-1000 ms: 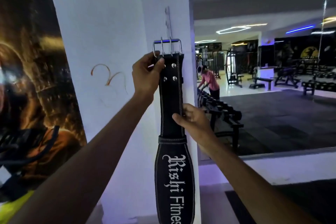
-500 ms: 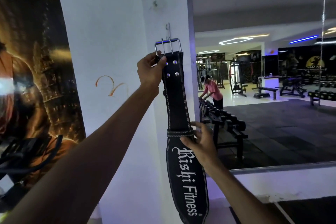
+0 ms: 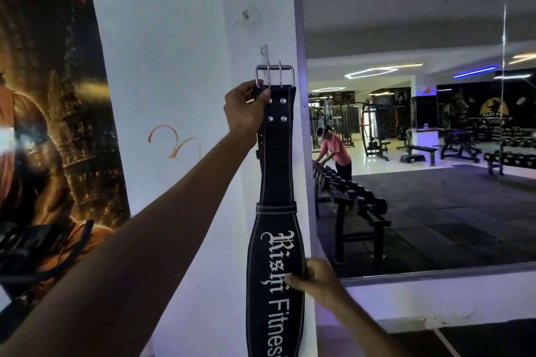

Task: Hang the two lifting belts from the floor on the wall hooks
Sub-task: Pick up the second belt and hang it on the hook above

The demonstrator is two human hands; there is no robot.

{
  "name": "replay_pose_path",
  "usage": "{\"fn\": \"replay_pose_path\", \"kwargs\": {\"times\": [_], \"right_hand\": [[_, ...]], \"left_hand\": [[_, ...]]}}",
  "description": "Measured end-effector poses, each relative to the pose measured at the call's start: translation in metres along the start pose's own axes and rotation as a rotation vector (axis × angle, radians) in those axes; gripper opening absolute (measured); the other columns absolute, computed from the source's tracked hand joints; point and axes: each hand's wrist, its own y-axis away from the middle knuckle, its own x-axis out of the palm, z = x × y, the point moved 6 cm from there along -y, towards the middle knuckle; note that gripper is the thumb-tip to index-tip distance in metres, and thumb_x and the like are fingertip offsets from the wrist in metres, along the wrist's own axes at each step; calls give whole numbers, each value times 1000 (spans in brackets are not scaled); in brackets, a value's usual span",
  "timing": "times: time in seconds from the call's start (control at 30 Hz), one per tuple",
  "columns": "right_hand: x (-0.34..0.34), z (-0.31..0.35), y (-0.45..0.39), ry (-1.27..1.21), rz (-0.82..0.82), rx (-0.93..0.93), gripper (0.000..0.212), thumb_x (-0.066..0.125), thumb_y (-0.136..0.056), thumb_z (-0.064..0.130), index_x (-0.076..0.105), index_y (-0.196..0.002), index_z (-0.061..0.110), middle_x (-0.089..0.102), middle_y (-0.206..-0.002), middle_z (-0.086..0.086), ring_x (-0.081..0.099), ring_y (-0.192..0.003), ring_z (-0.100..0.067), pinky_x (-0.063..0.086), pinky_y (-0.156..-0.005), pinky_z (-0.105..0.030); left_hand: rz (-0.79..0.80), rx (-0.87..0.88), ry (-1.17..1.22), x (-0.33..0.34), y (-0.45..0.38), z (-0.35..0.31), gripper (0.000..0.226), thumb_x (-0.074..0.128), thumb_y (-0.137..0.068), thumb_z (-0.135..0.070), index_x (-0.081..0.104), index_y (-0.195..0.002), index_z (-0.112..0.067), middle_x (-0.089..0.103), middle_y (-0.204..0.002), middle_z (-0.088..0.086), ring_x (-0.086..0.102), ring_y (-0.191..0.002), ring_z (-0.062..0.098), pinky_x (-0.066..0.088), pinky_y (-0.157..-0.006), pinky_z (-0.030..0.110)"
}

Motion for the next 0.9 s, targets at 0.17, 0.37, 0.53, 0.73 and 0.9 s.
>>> {"fn": "replay_pose_path", "kwargs": {"times": [0.17, 0.37, 0.53, 0.73, 0.9], "right_hand": [[-13, 78, -24, -146, -74, -139, 10, 80, -80, 13, 72, -86, 12, 76, -80, -1, 68, -74, -10, 54, -71, -20], [2, 28, 2, -142, -59, -7, 29, 86, -70, 26, 73, -93, 13, 79, -86, 1, 74, -82, -12, 55, -73, -22], [-3, 55, -1, -120, -13, -45, 35, 86, -70, 32, 71, -95, 14, 78, -85, 0, 70, -82, -16, 55, -69, -17], [-53, 219, -48, -112, -321, -402, 56, 66, -91, 37, 41, -140, 27, 67, -106, 1, 67, -104, -17, 57, -88, -34], [-56, 304, -83, 56, -318, -538, 56, 67, -91, 30, 40, -141, 32, 70, -84, -4, 68, -79, -14, 52, -71, -22]], "left_hand": [[-13, -3, -13, -6, -3, 2, 26, 73, -88, -5, 72, -114, -4, 74, -98, 13, 67, -67, 14, 61, -75, 31], [-32, -30, 19, -14, -2, 8, 25, 72, -88, -3, 72, -113, -3, 71, -95, 13, 65, -67, 17, 60, -77, 36], [-20, -60, 39, -16, -3, 15, 24, 72, -88, -6, 72, -112, -5, 71, -93, 11, 66, -70, 19, 58, -77, 40], [26, -59, 89, -13, 1, 21, 25, 74, -87, -4, 70, -112, -5, 71, -93, 10, 67, -67, 18, 60, -82, 46], [67, -54, 151, -10, 5, 21, 29, 76, -83, -9, 69, -112, -9, 74, -108, 21, 72, -85, 33, 62, -82, 52]]}}
